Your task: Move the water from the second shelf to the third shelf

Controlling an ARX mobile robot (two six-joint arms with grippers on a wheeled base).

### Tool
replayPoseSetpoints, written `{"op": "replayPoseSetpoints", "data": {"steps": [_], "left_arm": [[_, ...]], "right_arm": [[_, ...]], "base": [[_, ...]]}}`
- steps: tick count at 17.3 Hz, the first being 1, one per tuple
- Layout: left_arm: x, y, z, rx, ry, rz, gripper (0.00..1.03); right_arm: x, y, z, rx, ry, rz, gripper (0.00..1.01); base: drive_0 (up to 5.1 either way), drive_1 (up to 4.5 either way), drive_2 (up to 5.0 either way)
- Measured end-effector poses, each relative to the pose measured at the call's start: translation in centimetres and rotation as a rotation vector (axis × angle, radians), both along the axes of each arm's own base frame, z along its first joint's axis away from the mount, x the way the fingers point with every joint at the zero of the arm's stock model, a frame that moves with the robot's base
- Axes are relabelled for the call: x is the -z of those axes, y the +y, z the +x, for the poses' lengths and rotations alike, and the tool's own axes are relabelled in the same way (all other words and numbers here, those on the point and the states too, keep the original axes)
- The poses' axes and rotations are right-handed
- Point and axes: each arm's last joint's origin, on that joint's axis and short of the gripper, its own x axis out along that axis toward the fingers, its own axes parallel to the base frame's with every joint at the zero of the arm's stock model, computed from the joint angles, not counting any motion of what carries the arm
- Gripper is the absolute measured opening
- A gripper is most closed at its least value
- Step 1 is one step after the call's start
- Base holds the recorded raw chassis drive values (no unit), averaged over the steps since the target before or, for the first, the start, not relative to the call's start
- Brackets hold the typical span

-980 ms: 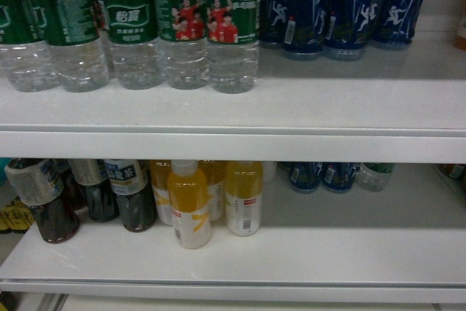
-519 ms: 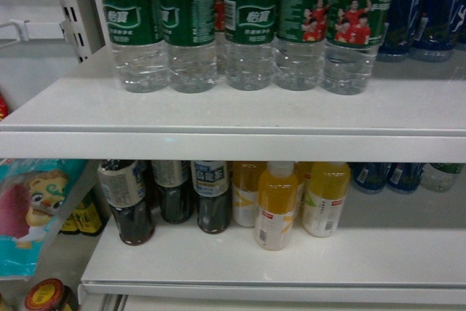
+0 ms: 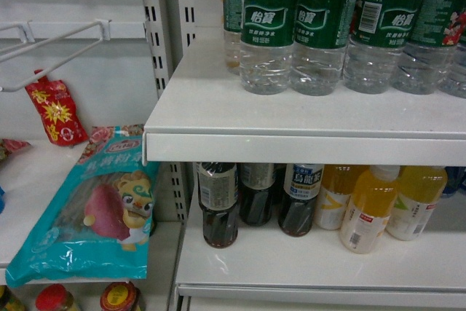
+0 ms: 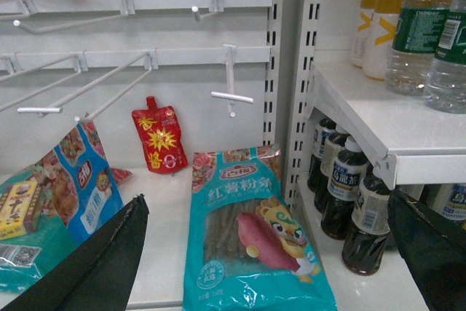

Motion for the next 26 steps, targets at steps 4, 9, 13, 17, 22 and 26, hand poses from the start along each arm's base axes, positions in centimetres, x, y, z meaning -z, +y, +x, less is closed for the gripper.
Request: {"op": "replayPoseSetpoints", "data": {"steps": [4, 9, 13, 17, 22, 26], "left_arm": [[0.0, 0.0, 0.0, 0.004, -0.003, 0.0, 0.98], [0.0, 0.0, 0.0, 0.004, -0.003, 0.0, 0.98], [0.0, 0.0, 0.0, 0.004, -0.003, 0.0, 0.98], [0.0, 0.0, 0.0, 0.004, -0.003, 0.0, 0.98], [0.0, 0.0, 0.0, 0.004, -0.003, 0.0, 0.98], [0.0, 0.0, 0.0, 0.004, -0.003, 0.0, 0.98]], "right_arm": [[0.1, -0.1, 0.0, 0.024, 0.008, -0.003, 0.4], [0.1, -0.1, 0.0, 0.023, 0.009, -0.003, 0.4], [0.1, 1.0, 1.6, 0.003, -0.016, 0.02, 0.4], [2.0, 2.7, 4.3, -0.058, 0.034, 0.003, 0.4], [3.2, 3.8, 7.9, -0.062, 0.09, -0.029, 0.4], [1.5, 4.9, 11.9, -0.081, 0.053, -0.058, 0.4]], "base": [[-1.3, 0.59, 0.6], [0.0, 0.0, 0.0], [0.0, 0.0, 0.0], [0.0, 0.0, 0.0], [0.0, 0.0, 0.0], [0.0, 0.0, 0.0]]}}
